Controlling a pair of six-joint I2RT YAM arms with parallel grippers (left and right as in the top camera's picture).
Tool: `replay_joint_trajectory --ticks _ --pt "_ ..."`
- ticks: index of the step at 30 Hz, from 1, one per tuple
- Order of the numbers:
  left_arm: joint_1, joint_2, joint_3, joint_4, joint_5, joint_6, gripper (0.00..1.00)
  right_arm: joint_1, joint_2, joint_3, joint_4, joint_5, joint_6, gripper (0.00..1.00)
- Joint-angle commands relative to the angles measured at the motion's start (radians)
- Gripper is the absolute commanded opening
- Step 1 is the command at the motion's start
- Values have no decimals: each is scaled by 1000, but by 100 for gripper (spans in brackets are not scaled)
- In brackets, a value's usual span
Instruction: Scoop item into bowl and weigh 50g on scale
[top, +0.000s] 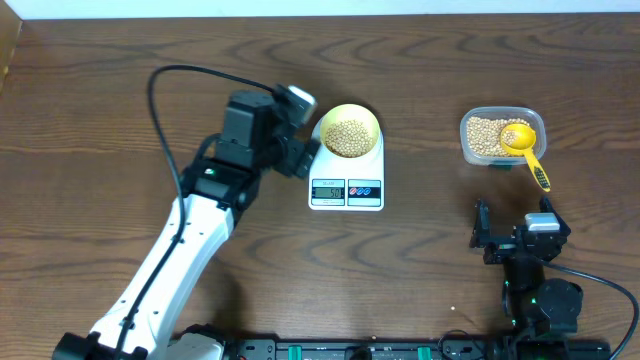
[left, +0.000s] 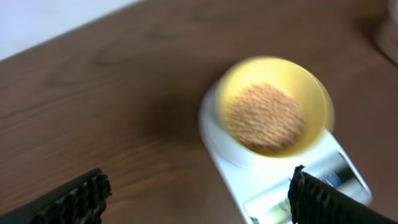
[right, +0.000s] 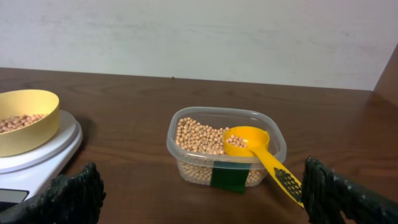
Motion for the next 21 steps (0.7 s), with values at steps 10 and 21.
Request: replay_joint_trajectory --ticks 10,21 --pt "102 -119 -1 34 -85 -103 94 9 -6 -2 -6 5 -12 99" --pt "135 -362 -156 128 -281 -240 94 9 -6 -2 -6 5 -12 99"
